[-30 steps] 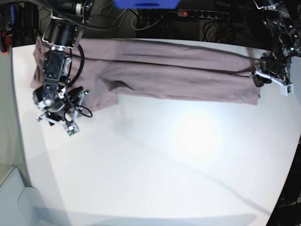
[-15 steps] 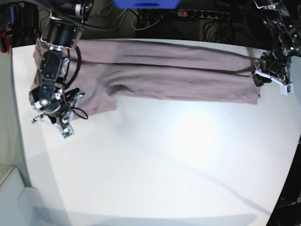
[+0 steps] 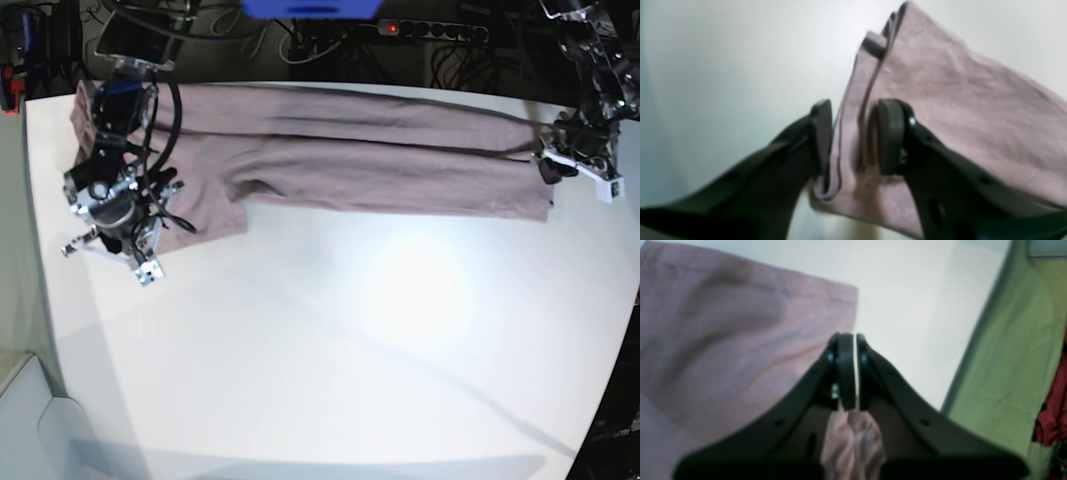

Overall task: Layout the t-shirt on the table in an organized manner, then fold the t-shirt properly
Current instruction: 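Tuck and smooth the strip end with the right gripper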

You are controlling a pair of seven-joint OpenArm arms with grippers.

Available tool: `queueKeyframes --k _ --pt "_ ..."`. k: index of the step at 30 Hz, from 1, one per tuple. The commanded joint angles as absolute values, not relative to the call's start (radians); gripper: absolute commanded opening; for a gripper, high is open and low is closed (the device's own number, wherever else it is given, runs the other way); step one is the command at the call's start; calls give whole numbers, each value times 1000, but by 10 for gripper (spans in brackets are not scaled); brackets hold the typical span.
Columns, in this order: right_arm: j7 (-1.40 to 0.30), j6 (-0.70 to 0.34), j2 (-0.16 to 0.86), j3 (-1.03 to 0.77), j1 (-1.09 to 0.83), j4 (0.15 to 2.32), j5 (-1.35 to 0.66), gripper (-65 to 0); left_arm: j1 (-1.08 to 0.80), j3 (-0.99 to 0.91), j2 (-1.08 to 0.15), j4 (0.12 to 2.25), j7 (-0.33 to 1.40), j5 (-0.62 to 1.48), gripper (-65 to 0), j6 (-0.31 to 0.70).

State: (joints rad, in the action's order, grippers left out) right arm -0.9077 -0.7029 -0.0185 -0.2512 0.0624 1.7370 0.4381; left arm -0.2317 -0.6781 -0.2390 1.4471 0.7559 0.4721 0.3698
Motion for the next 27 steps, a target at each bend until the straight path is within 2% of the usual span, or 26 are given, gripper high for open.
queueKeyframes --k 1,7,10,19,21,23,25,27 --pt "-917 -698 -12 -252 93 1724 443 -582 -226 -682 -263 1466 739 483 -425 372" --pt "-929 -698 -8 -254 189 1586 443 -358 -234 -682 -278 1458 739 490 -425 372" --pt "-929 -698 -8 -254 239 1503 443 -291 -236 -682 -278 1465 739 490 -425 372" --pt "-912 -698 16 -255 305 1317 444 -285 -251 -685 -277 1468 739 492 -425 372" --pt "-900 -698 30 -255 302 1294 444 -295 -251 -711 -272 1468 739 492 -425 372" --pt "-900 -698 36 -255 300 1259 443 -351 -249 -733 -272 1466 739 492 -425 372" --pt "-900 -698 39 -255 300 1219 441 -469 -248 -740 -272 1466 739 492 -425 372" --pt "-900 -698 48 -255 295 1208 441 -619 -248 -740 -277 1468 739 492 -425 372"
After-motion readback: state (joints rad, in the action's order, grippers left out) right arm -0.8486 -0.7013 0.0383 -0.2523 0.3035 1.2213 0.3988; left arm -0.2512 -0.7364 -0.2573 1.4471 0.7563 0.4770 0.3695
